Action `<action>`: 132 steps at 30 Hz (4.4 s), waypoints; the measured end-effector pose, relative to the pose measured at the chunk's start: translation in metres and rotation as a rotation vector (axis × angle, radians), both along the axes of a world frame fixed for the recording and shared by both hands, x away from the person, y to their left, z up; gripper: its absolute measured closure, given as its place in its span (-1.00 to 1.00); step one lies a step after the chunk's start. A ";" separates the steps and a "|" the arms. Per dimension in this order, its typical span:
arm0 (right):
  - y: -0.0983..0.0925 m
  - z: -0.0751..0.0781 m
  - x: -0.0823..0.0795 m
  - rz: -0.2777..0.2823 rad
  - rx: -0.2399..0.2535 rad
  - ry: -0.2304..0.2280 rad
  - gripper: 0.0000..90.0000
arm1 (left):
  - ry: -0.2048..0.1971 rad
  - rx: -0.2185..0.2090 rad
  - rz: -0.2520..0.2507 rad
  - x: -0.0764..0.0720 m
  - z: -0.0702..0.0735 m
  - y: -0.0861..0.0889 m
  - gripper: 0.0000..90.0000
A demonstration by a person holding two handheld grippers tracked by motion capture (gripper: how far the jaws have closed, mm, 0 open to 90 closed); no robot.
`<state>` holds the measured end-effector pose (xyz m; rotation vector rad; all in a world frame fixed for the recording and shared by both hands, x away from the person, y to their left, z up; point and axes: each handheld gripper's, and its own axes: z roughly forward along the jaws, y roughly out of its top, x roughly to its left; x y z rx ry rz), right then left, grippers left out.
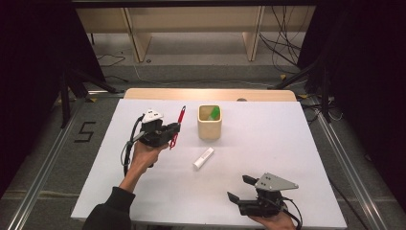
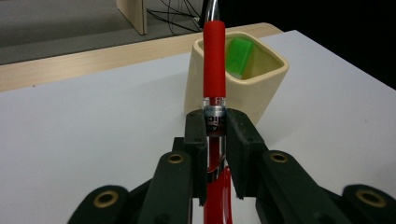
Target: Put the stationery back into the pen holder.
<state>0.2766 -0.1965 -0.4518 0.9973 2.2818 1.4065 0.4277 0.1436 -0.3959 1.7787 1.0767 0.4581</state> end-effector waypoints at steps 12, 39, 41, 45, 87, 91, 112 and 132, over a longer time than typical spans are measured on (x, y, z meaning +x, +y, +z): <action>0.000 0.000 0.000 -0.002 0.001 0.001 -0.48 | -0.028 -0.044 -0.030 0.014 0.018 -0.005 0.75; 0.000 0.000 0.000 0.002 0.000 0.001 -0.48 | -0.057 -0.060 -0.046 0.055 0.037 -0.052 0.75; 0.000 -0.001 0.000 0.005 0.001 -0.002 -0.48 | -0.059 -0.064 -0.047 0.058 0.039 -0.056 0.75; 0.000 -0.001 0.000 0.007 0.000 0.000 -0.48 | -0.075 -0.054 -0.053 0.062 0.043 -0.066 0.75; 0.000 -0.001 -0.001 0.015 0.017 0.008 -0.47 | -0.085 -0.024 -0.020 0.095 0.021 -0.105 0.75; 0.000 0.000 -0.001 0.014 0.018 0.007 -0.47 | -0.088 -0.022 -0.021 0.095 0.019 -0.105 0.75; 0.000 -0.001 -0.001 0.015 0.014 0.008 -0.46 | -0.077 0.003 -0.014 0.096 0.006 -0.105 0.75; 0.000 -0.001 -0.001 0.009 0.012 0.005 -0.46 | 0.045 0.020 -0.153 0.060 0.031 -0.088 -0.17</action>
